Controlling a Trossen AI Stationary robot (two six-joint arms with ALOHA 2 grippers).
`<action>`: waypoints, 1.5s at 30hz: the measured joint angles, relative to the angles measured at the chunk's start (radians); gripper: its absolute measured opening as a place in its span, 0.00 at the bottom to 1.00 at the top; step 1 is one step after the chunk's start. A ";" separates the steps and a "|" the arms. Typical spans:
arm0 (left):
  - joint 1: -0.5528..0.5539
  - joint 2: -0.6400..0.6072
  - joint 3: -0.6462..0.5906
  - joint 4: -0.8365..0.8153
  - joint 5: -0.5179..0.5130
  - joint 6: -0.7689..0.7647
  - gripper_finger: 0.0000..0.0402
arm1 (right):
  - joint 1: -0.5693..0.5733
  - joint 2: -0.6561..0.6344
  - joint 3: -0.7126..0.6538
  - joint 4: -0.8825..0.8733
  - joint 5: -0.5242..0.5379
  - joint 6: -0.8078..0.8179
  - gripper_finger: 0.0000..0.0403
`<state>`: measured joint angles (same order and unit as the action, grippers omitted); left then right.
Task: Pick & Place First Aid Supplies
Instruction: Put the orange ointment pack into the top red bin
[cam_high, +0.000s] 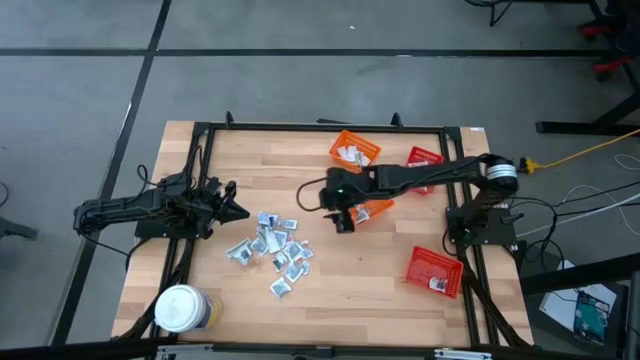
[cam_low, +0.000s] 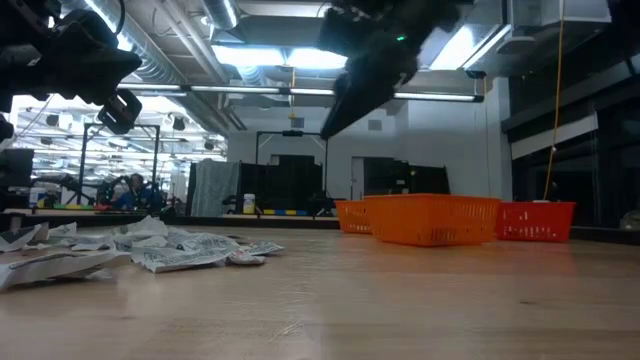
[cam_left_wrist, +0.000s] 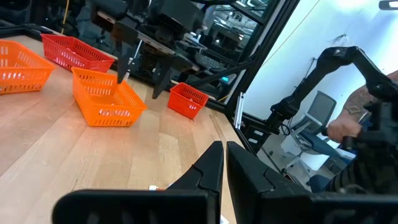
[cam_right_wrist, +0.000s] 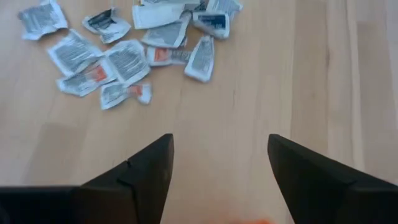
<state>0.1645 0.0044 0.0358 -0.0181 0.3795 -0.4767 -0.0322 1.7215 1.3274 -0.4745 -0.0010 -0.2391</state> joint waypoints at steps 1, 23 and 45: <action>0.000 0.000 0.000 0.000 0.000 0.000 0.04 | 0.000 0.023 0.026 -0.007 0.000 -0.020 0.64; 0.000 0.000 0.000 0.000 0.000 0.000 0.04 | 0.089 0.370 0.268 0.118 0.008 -0.454 0.64; 0.000 0.000 0.000 0.000 0.000 0.000 0.04 | 0.110 0.532 0.271 0.300 0.264 -0.449 0.60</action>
<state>0.1644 0.0044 0.0360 -0.0183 0.3794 -0.4767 0.0776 2.2536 1.5988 -0.1745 0.2631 -0.6884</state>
